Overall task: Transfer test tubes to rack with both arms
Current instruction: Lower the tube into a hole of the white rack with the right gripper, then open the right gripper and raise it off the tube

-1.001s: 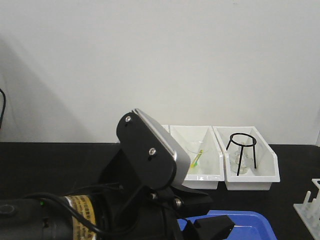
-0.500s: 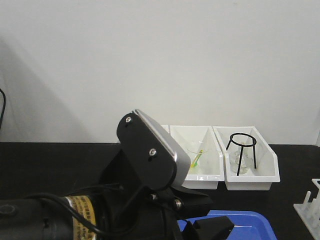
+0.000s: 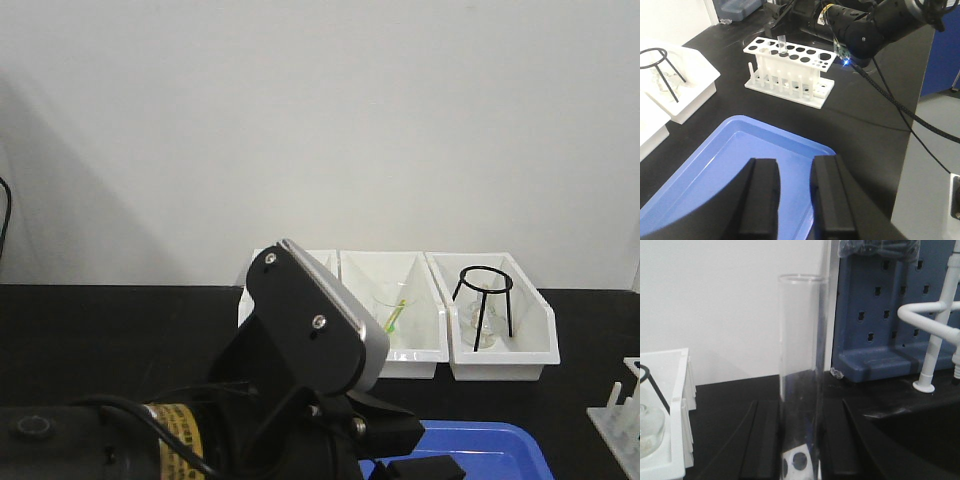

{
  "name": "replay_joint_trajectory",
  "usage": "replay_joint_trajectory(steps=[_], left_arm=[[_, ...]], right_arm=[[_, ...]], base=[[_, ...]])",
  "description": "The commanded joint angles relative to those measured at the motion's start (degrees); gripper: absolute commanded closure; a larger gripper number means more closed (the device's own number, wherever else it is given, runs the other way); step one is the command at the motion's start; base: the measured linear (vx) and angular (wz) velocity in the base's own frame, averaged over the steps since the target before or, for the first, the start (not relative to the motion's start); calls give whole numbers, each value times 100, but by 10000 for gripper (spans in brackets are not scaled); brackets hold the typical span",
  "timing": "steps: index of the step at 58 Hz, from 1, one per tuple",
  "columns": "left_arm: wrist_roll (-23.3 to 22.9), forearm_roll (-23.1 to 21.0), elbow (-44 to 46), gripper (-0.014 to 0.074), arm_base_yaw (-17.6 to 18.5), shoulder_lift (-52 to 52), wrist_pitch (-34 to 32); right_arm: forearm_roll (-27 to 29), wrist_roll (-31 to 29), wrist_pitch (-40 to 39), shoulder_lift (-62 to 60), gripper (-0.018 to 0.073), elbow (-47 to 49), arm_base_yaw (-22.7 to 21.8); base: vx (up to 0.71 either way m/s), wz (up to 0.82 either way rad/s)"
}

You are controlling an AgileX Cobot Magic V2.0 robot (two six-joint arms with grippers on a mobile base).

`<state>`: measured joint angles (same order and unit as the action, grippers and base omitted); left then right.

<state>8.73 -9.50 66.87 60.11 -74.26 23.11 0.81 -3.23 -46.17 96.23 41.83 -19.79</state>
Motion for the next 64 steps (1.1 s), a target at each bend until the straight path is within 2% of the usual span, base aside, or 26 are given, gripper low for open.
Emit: replay_joint_trajectory(steps=[1, 28, 53, 64], left_arm=[[-54, -65, 183, 299, 44, 155, -409], [-54, -65, 183, 299, 44, 155, -427], [-54, -65, 183, 299, 44, 155, -459], [-54, -65, 183, 299, 44, 155, -451]], right_arm=[[-27, -25, -498, -125, 564, 143, -39], [-27, -20, -505, 376, 564, 143, -39], [-27, 15, -885, 1110, 559, 137, -39], [-46, 15, -846, 1111, 494, 137, -39]], base=[[0, 0], [0, 0], [0, 0], [0, 0]])
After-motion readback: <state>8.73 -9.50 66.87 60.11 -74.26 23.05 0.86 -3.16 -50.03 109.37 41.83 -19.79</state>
